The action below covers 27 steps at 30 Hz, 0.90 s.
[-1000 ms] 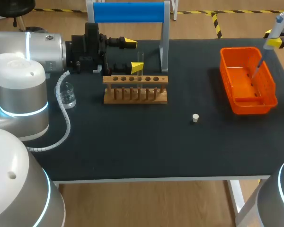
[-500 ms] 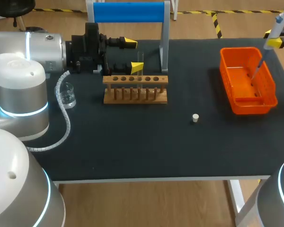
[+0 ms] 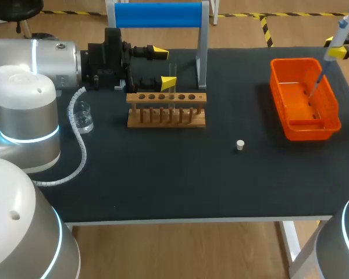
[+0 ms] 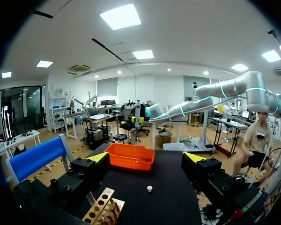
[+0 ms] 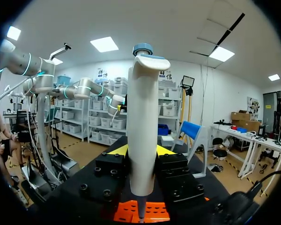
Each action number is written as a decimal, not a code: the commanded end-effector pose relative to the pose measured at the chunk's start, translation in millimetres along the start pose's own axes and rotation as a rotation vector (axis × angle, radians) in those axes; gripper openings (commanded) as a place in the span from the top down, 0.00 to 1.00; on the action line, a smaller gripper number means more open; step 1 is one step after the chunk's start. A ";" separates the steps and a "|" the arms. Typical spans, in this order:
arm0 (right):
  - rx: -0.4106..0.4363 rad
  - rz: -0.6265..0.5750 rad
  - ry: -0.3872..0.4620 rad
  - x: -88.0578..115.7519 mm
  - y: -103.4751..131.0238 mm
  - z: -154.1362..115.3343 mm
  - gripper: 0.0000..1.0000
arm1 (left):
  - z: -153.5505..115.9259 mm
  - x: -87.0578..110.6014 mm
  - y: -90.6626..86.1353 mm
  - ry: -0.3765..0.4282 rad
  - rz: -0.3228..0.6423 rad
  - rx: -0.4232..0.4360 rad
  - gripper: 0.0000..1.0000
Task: Invert the test tube, pick up the pipette, mount the tip to pipette, aspirate from beaker and dispense into the tube, eject the tip, return the pipette, and cap with the stopper.
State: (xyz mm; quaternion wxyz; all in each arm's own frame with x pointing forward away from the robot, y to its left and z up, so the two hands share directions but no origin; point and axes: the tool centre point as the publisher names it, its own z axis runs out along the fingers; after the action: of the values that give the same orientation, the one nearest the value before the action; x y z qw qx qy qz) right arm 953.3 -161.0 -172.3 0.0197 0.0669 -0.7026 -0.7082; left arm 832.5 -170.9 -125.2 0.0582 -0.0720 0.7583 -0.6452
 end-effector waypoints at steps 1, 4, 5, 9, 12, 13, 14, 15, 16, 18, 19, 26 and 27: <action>0.000 -0.001 0.006 -2.0 -0.6 -2.0 1.00 | 0.6 0.2 0.9 -0.002 0.001 0.003 0.00; 0.000 -0.001 0.006 -2.0 -0.6 -2.0 1.00 | 0.6 0.2 0.9 -0.002 0.001 0.003 0.00; 0.000 -0.001 0.006 -2.0 -0.6 -2.0 1.00 | 4.8 -1.0 -1.0 -0.003 0.003 0.003 0.00; 0.000 -0.001 0.006 -2.0 -0.6 -2.0 1.00 | 23.8 -6.3 -8.5 -0.012 0.001 -0.018 0.00; 0.000 -0.001 0.006 -2.0 -0.6 -2.0 1.00 | 39.2 -10.7 -13.0 -0.009 -0.003 -0.038 0.00; 0.000 -0.001 0.006 -2.0 -0.6 -2.0 1.00 | 45.5 -12.7 -13.7 -0.008 -0.007 -0.050 0.00; 0.000 -0.001 0.006 -2.0 -0.6 -2.0 1.00 | 51.8 -14.5 -14.2 -0.008 -0.010 -0.051 0.00; 0.000 -0.001 0.006 -2.0 -0.6 -2.0 1.00 | 57.5 -15.9 -14.7 -0.004 -0.012 -0.050 0.00; 0.000 -0.001 0.006 -2.0 -0.6 -2.0 1.00 | 64.6 -17.7 -15.2 0.003 -0.018 -0.056 0.00; 0.000 -0.001 0.006 -2.0 -0.6 -2.0 1.00 | 75.3 -21.6 -16.5 0.005 -0.021 -0.061 0.00; 0.000 -0.001 0.006 -2.0 -0.6 -2.0 1.00 | 81.5 -22.9 -17.9 0.005 -0.023 -0.055 0.00; 0.000 -0.001 0.006 -2.0 -0.6 -2.0 1.00 | 120.1 -34.9 -29.2 0.006 -0.011 -0.050 0.00; 0.000 -0.001 0.006 -2.0 -0.6 -2.0 1.00 | 125.6 -36.0 -30.7 0.009 -0.009 -0.049 0.00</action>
State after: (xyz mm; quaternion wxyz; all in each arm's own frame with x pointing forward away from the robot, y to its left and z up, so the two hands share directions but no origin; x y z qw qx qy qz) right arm 953.4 -161.1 -172.4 0.0198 0.0670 -0.7026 -0.7082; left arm 875.2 -249.0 -110.1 0.0523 -0.0751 0.7720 -0.6290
